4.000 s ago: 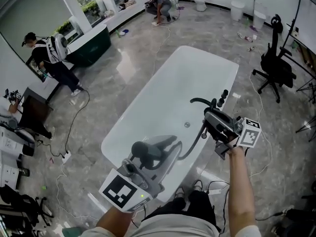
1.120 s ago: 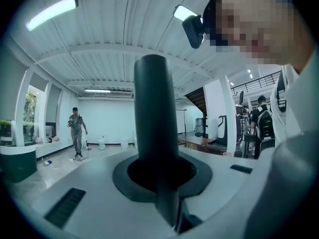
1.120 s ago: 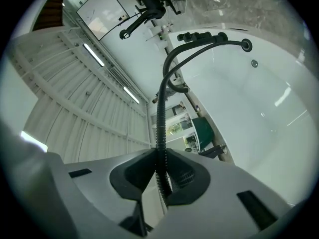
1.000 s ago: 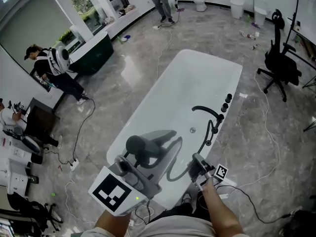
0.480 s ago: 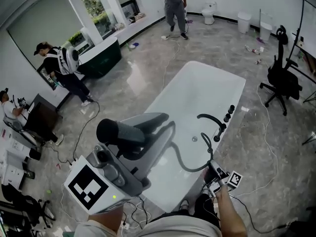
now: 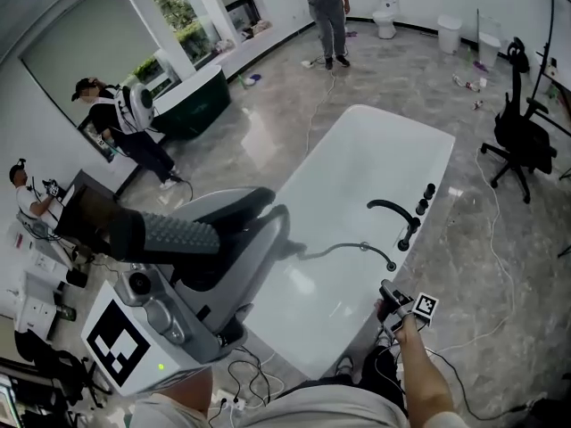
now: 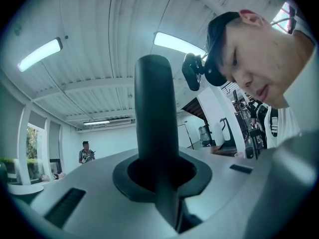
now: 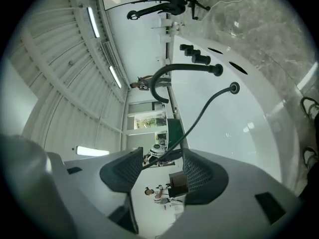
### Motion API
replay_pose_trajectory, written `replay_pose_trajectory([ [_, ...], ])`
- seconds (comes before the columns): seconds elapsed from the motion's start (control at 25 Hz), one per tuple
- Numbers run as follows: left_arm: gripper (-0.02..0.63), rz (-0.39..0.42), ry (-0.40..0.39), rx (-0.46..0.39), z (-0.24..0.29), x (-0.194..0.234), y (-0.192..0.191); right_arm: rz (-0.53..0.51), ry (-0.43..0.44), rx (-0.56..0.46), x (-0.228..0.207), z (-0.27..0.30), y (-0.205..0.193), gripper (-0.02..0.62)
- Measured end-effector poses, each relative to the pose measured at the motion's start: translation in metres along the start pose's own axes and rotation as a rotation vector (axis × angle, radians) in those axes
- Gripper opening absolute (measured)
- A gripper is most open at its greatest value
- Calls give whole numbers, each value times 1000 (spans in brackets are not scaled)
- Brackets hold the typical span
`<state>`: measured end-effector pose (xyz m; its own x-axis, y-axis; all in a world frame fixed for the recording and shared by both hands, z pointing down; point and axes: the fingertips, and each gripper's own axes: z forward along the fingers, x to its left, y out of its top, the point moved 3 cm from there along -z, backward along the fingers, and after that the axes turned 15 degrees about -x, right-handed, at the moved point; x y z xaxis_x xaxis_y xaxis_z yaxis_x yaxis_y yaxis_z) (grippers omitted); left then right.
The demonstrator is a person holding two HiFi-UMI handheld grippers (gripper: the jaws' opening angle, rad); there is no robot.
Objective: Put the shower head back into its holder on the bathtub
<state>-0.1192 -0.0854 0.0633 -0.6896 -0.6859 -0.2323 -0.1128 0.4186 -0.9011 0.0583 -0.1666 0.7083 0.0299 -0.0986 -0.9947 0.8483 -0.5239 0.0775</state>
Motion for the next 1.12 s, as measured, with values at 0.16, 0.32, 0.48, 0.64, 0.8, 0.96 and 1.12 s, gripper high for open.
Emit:
replay_pose_trajectory([
  [0.16, 55, -20, 23, 3, 0, -3, -4, 74, -76, -23, -16, 39, -24, 256],
  [0.32, 55, -97, 40, -3, 0, -9, -16, 149, -133, -42, -26, 69, -63, 273],
  [0.48, 55, -135, 39, -4, 4, -16, -26, 248, -150, -19, -27, 83, -104, 276],
  [0.64, 55, -166, 42, -12, 3, -23, -29, 249, -274, 50, -46, 76, -131, 276],
  [0.8, 55, -153, 66, -16, -2, -20, -32, 277, -293, -41, -66, 49, -114, 276],
  [0.96, 55, -149, 62, -26, 0, -20, -34, 332, -286, -73, -83, 35, -111, 276],
  [1.12, 55, -148, 55, -27, -1, -21, -30, 407, -222, -18, -63, 64, -130, 276],
])
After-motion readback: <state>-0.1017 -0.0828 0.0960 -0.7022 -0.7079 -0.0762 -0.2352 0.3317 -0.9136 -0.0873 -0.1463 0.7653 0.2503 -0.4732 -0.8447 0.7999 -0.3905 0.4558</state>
